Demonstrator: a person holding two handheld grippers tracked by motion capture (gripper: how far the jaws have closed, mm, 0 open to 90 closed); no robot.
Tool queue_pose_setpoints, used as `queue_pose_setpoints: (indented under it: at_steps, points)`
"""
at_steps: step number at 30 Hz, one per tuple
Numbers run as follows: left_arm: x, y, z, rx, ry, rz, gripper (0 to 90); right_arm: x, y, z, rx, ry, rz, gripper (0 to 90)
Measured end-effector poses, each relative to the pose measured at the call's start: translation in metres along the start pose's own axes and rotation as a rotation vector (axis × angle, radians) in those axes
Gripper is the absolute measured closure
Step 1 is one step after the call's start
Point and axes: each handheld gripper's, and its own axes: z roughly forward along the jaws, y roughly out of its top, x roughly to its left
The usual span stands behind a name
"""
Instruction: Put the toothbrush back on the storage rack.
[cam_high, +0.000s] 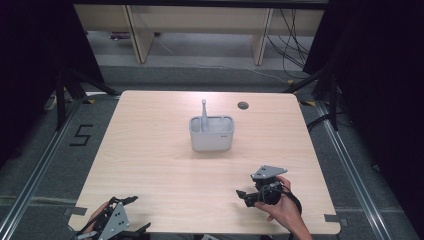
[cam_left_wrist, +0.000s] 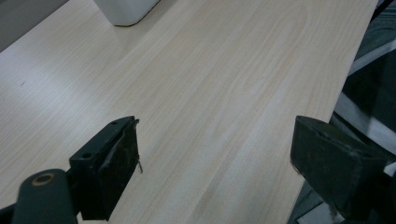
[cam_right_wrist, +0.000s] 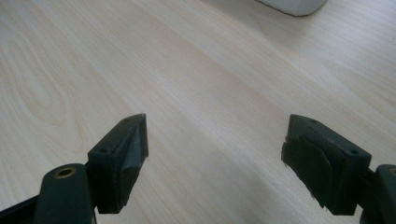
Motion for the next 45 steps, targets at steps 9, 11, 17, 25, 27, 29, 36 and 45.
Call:
queue_pose_setpoints:
  at_steps: [9,11,17,25,27,29,36,45]
  points:
    - [0.000,0.000,0.000,0.000,-0.002,-0.001,14.9,-0.001,-0.009,-0.006,-0.007,-0.015,0.002,20.9]
    - [0.000,0.000,0.000,-0.003,-0.003,-0.001,14.9,-0.001,-0.011,-0.007,-0.015,-0.017,0.008,19.3]
    - [0.000,0.000,0.000,-0.008,-0.001,-0.001,14.9,0.002,-0.018,-0.010,-0.013,-0.017,-0.007,16.6]
    - [0.000,0.000,0.000,0.003,-0.001,0.001,14.9,0.008,-0.024,-0.013,-0.007,0.006,-0.027,16.5]
    - [0.000,0.000,0.000,0.004,-0.001,0.004,14.9,0.009,-0.026,-0.013,-0.004,0.003,-0.042,16.5]
    - [0.002,0.000,-0.001,0.011,0.003,0.022,14.9,0.010,-0.028,-0.014,0.004,0.003,-0.039,16.5]
    - [0.001,0.000,0.000,0.016,0.000,0.020,14.9,0.011,-0.037,-0.018,0.040,-0.007,-0.028,16.7]
    - [0.000,-0.001,0.001,0.002,-0.004,0.007,14.9,0.009,-0.042,-0.024,0.054,-0.018,-0.012,16.7]
